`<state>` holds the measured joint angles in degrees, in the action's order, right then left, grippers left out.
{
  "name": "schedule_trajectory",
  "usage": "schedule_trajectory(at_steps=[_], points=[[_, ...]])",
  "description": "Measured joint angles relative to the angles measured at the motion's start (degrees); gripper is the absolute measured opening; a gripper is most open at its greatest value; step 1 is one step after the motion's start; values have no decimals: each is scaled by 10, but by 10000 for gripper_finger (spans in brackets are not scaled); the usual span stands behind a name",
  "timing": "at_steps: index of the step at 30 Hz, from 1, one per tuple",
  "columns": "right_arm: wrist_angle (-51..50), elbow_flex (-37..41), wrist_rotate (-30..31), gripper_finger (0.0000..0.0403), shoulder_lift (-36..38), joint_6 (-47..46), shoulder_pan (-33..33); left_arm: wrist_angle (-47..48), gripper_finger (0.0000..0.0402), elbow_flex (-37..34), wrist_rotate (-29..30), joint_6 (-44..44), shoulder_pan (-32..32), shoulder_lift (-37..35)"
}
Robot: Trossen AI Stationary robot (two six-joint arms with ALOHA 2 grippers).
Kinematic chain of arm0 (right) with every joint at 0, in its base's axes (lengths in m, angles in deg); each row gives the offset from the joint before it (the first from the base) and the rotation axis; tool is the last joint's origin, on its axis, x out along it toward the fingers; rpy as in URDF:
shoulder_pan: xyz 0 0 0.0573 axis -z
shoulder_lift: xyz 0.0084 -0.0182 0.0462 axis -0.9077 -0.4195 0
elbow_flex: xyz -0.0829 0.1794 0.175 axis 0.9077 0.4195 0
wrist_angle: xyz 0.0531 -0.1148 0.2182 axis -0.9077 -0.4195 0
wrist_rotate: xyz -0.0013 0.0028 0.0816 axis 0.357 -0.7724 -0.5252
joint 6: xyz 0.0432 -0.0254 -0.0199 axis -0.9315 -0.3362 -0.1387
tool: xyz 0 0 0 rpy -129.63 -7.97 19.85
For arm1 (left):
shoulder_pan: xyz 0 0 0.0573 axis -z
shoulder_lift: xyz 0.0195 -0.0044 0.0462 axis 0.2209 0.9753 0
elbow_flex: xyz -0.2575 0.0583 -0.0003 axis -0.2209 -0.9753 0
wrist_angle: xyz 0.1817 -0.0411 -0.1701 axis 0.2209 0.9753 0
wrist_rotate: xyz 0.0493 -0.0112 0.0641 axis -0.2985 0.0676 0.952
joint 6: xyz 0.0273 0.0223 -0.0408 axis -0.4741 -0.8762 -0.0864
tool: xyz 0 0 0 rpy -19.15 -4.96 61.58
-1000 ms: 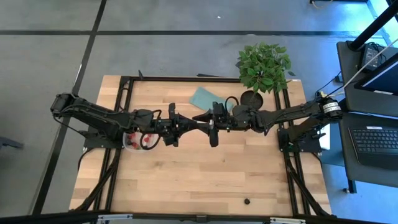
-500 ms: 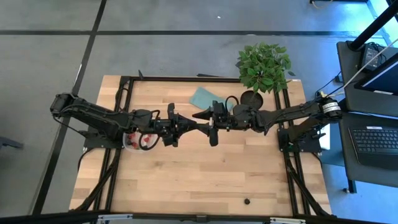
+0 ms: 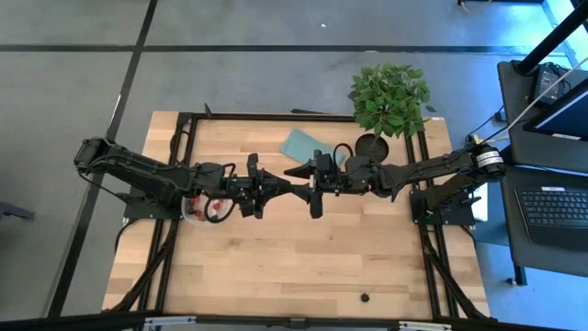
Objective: Pick and placing Produce into tupperware
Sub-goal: Put the red cherry into the transparent bin
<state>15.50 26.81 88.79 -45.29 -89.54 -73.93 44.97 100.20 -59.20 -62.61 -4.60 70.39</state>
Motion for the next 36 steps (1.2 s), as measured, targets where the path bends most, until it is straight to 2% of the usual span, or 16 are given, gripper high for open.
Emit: schedule_trajectory(at_steps=[5, 23, 28, 32, 36], points=[[-2, 0, -4, 220, 0, -24, 0, 3, 73, 0, 0, 3, 0, 0], [-13, 0, -3, 220, 2, 0, 2, 11, 77, -1, 10, 9, 9, 1], [-17, 0, 27, 220, 2, -16, 2, 14, 73, -1, 20, 11, 10, 0], [-17, 0, 19, 203, 2, -23, 1, 13, 76, -1, 21, 9, 10, 0], [-17, 0, 20, 164, 2, -22, -3, 13, 85, -1, 20, 7, 10, 1]])
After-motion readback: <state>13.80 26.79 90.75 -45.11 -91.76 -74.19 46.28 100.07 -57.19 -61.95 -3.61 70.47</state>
